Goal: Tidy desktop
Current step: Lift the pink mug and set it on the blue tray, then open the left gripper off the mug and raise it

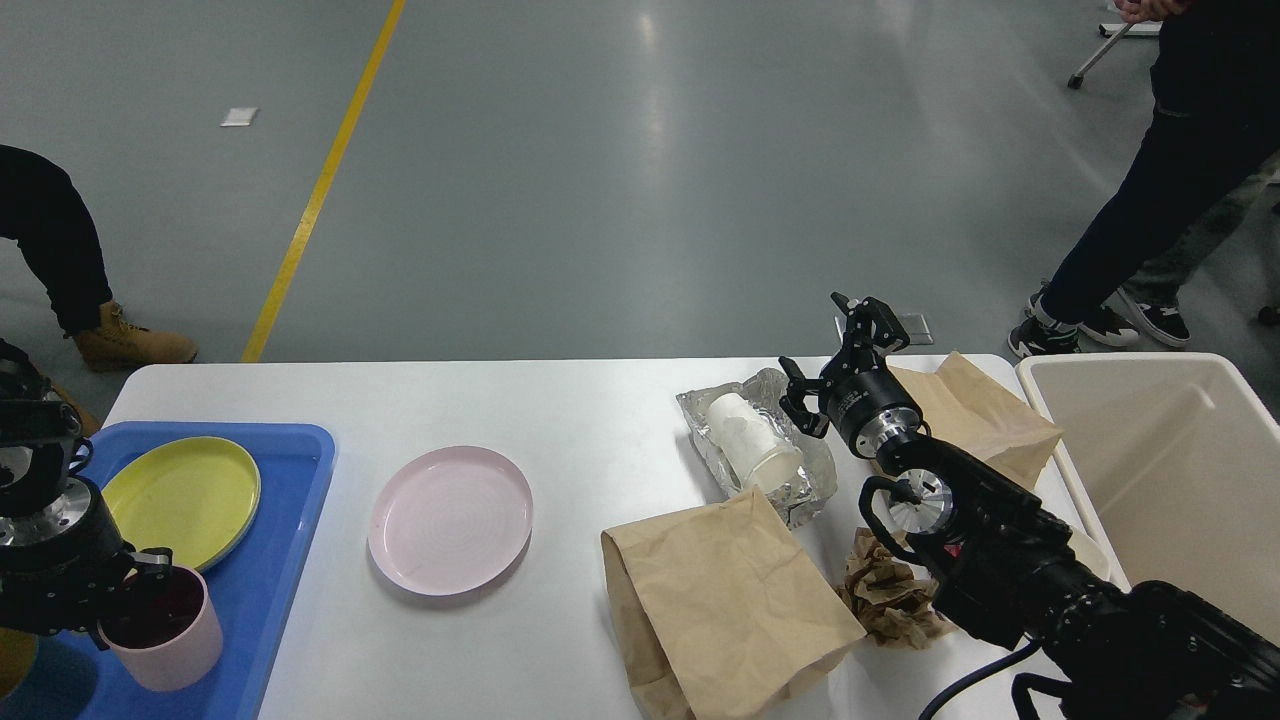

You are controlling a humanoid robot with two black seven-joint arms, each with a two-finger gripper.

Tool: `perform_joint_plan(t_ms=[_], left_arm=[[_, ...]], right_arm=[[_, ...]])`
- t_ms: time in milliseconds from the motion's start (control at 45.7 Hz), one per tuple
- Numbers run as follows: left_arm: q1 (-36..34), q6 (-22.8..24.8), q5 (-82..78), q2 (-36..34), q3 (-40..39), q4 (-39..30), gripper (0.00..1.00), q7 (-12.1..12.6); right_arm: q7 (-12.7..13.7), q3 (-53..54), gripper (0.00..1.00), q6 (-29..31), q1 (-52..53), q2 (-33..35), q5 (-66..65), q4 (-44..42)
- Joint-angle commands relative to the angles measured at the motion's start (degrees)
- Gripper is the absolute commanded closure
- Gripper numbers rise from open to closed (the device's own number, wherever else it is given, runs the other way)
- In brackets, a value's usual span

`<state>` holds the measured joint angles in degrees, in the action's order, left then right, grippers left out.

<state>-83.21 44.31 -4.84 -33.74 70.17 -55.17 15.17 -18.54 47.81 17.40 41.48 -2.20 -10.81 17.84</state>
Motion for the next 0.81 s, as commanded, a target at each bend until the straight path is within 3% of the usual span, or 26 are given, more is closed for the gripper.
perform_joint_plan(t_ms=[0, 504, 788], left_arm=[[1.6, -0.9, 0.0, 1.5, -1.4, 0.0, 1.00, 1.1], [3.1, -1.9, -0.4, 1.8, -2.8, 0.0, 1.00, 2.1], [3.2, -1.8, -0.4, 1.8, -3.5, 0.0, 0.83, 2.1]], right_arm=[[0.0, 0.0, 0.00, 0.0, 0.0, 0.0, 0.0, 0.0], [0.0, 0.0, 0.00, 0.0, 0.0, 0.0, 0.0, 0.0], [0.0, 0.0, 0.00, 0.0, 0.0, 0.0, 0.0, 0.0]])
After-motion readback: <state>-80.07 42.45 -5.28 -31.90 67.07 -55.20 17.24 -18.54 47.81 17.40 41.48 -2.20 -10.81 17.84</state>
